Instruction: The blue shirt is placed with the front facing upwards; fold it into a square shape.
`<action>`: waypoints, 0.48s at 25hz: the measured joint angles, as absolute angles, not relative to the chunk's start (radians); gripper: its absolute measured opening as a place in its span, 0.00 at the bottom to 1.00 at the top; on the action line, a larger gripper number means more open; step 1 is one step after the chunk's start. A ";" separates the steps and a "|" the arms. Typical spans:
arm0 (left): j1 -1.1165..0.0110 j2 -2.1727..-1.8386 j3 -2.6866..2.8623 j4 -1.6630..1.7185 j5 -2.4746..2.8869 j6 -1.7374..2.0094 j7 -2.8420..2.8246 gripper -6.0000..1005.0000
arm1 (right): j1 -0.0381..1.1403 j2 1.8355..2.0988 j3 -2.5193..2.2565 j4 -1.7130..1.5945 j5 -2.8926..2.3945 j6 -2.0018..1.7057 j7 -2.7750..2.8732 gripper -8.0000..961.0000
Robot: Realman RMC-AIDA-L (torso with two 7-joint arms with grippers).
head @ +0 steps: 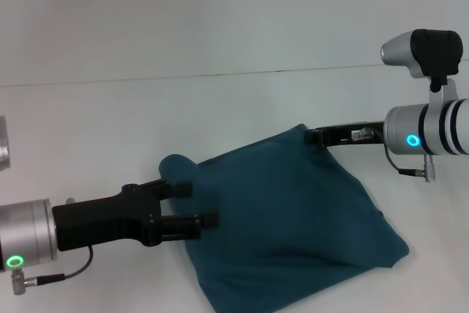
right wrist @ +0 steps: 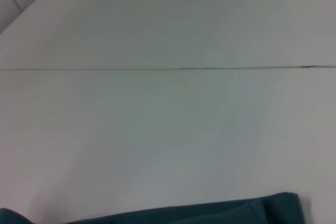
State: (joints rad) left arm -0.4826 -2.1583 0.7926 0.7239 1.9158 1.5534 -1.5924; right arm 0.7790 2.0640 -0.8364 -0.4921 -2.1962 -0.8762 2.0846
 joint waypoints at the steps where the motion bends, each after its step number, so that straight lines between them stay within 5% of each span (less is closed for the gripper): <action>1: -0.483 -2.158 0.793 0.724 1.916 1.554 -1.592 0.90 | 0.778 2.064 -0.836 -0.492 -2.195 -0.876 2.085 0.02; 12: -0.482 -2.159 0.791 0.724 1.913 1.559 -1.592 0.89 | 0.786 2.048 -0.829 -0.502 -2.186 -0.871 2.085 0.02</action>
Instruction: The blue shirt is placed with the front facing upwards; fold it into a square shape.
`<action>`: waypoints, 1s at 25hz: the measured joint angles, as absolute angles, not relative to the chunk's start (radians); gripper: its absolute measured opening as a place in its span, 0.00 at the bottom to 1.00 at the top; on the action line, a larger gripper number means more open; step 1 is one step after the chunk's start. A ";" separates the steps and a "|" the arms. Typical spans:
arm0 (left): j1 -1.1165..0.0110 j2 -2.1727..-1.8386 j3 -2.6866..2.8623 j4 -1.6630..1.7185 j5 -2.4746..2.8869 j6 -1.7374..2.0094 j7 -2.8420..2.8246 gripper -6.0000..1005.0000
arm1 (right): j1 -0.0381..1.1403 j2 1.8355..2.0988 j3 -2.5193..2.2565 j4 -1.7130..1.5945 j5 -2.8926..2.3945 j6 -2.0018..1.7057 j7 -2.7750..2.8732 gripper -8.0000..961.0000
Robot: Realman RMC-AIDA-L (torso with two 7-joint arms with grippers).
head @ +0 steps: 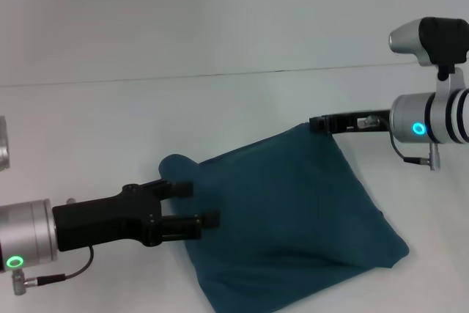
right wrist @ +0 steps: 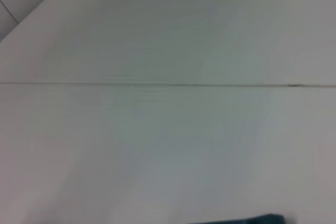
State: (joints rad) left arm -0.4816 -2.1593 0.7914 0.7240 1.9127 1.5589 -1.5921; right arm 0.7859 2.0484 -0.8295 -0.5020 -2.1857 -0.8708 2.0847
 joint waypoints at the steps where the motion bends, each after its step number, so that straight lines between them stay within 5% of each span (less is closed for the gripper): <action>1: -0.482 -2.160 0.791 0.724 1.911 1.559 -1.592 0.89 | 0.791 2.048 -0.829 -0.502 -2.186 -0.866 2.085 0.02; 25: -0.500 -2.157 0.790 0.722 1.905 1.557 -1.617 0.87 | 0.844 2.041 -0.853 -0.479 -2.192 -0.755 2.111 0.02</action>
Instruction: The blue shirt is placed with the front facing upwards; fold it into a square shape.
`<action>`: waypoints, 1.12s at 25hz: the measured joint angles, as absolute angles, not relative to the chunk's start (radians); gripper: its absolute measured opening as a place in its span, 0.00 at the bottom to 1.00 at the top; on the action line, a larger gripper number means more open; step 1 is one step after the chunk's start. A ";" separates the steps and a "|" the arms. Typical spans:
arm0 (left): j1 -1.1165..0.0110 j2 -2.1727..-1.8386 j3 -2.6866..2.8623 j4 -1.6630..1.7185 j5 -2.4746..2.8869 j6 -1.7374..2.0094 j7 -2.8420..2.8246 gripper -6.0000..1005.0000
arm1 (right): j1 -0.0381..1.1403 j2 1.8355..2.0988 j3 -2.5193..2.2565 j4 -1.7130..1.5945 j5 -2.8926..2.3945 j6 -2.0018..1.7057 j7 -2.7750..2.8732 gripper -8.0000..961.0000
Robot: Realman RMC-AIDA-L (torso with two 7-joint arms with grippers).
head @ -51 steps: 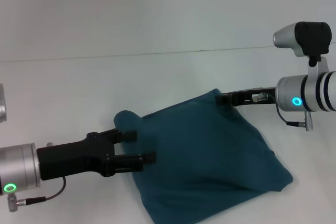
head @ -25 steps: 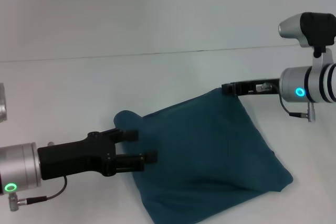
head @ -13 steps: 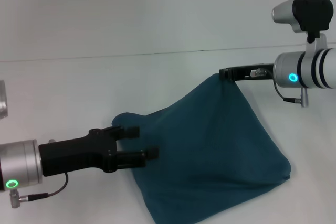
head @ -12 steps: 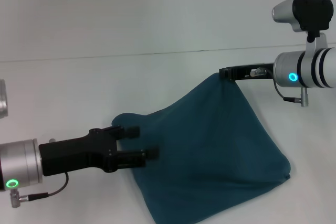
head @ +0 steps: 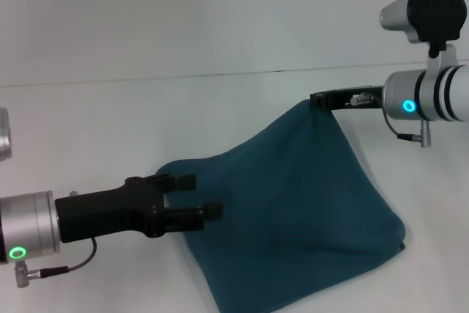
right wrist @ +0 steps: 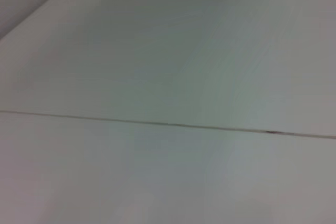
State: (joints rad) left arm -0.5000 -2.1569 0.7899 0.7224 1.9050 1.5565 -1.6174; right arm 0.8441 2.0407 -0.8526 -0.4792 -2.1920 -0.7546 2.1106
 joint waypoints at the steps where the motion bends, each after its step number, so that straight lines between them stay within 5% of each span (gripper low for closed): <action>1: -0.500 -2.157 0.790 0.722 1.905 1.557 -1.618 0.87 | 0.845 2.043 -0.860 -0.476 -2.192 -0.745 2.108 0.02; 13: -0.498 -2.156 0.790 0.722 1.907 1.560 -1.635 0.86 | 0.793 2.068 -0.897 -0.529 -2.186 -0.661 2.098 0.19; 23: -0.495 -2.157 0.791 0.722 1.912 1.560 -1.661 0.85 | 0.672 2.069 -0.893 -0.681 -2.146 -0.824 2.098 0.67; 28: -0.488 -2.157 0.788 0.725 1.928 1.555 -1.731 0.85 | 0.620 2.060 -0.890 -0.749 -2.119 -0.910 2.097 0.67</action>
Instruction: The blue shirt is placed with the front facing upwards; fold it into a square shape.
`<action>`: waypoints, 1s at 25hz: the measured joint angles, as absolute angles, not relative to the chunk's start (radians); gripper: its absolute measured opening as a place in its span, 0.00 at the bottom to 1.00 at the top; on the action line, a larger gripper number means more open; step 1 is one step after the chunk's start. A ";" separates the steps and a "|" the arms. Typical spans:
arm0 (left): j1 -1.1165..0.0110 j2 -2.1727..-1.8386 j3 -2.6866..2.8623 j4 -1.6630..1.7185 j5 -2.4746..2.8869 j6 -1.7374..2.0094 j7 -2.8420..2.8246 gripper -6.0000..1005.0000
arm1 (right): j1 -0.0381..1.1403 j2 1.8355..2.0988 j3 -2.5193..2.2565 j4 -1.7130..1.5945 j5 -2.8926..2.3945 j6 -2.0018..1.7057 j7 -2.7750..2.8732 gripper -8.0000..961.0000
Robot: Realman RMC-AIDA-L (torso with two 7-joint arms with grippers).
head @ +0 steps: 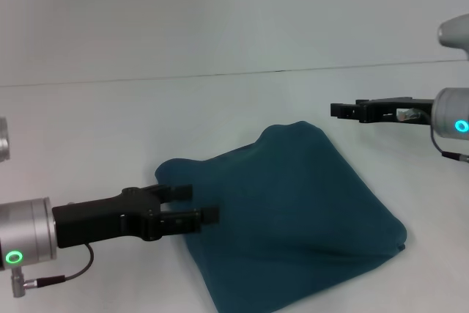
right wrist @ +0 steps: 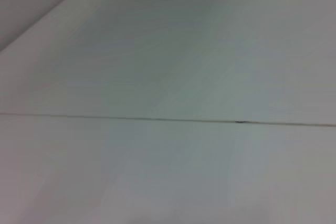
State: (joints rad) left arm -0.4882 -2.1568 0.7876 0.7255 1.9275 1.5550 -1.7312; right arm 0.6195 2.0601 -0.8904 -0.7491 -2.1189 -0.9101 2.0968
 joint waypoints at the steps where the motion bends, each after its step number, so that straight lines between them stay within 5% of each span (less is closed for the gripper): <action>1: -0.488 -2.157 0.787 0.726 1.932 1.552 -1.745 0.85 | 0.612 2.058 -0.888 -0.762 -2.110 -0.925 2.096 0.67; 25: -0.517 -2.155 0.822 0.820 2.199 1.558 -2.257 0.83 | 0.578 2.018 -0.825 -0.829 -2.089 -1.045 2.096 0.67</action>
